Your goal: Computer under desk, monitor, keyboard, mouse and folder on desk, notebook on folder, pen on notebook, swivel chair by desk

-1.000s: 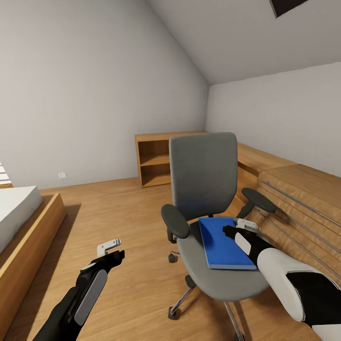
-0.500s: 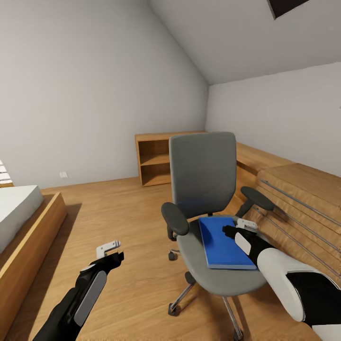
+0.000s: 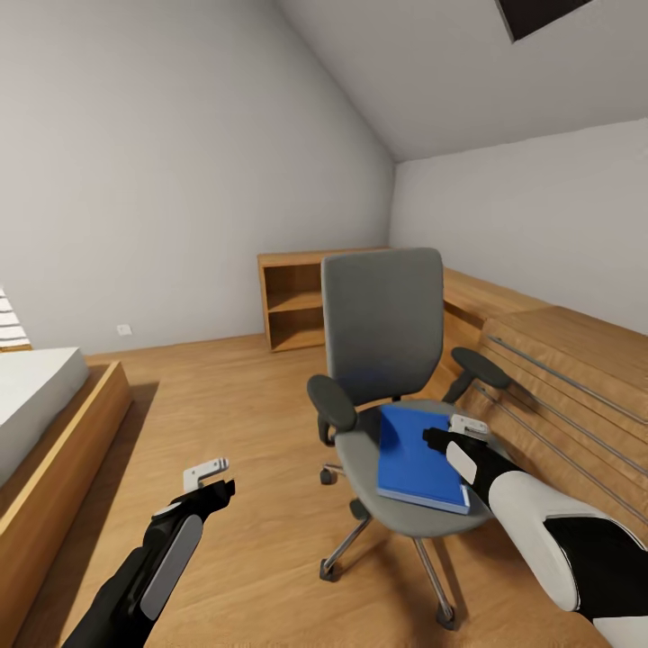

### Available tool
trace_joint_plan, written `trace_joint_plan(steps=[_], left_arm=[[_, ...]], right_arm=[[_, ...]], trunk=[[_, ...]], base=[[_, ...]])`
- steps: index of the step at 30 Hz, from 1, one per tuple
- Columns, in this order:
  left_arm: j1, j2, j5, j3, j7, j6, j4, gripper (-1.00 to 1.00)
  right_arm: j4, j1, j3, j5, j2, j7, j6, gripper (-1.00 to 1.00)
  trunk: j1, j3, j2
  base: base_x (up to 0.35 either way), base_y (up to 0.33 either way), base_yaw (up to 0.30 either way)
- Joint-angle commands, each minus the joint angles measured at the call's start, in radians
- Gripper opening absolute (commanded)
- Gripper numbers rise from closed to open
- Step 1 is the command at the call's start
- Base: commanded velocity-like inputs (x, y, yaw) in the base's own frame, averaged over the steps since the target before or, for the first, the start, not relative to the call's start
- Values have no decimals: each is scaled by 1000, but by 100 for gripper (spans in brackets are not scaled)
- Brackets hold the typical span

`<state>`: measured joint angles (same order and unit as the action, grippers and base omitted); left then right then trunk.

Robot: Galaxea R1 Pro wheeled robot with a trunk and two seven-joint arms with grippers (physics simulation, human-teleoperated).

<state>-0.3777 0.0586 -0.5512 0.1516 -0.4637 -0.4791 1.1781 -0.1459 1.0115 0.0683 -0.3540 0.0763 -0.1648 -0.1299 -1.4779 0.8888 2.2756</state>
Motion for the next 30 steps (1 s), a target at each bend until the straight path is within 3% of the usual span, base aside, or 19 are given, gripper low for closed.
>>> trace_joint_plan(steps=[1, 12, 20, 30], left_arm=[[-1, 1, -10, 3, -10, -1, 1, 100], [-1, 1, -11, 2, -10, -1, 1, 100], [-1, 1, -11, 0, -10, -1, 1, 100], [-1, 1, -11, 0, -10, -1, 1, 100]], right_arm=[[14, -1, 10, -13, 0, -5, -7, 100], [14, -1, 16, -13, 0, -5, -7, 100], [13, -1, 16, -13, 1, -5, -7, 100], [13, -1, 16, -13, 0, -5, -7, 100]], trunk=[[1, 1, 0], [1, 1, 0], [1, 1, 0], [1, 1, 0]], base=[[-264, 0, 0], [-68, 0, 0], [-235, 0, 0], [-33, 0, 0]])
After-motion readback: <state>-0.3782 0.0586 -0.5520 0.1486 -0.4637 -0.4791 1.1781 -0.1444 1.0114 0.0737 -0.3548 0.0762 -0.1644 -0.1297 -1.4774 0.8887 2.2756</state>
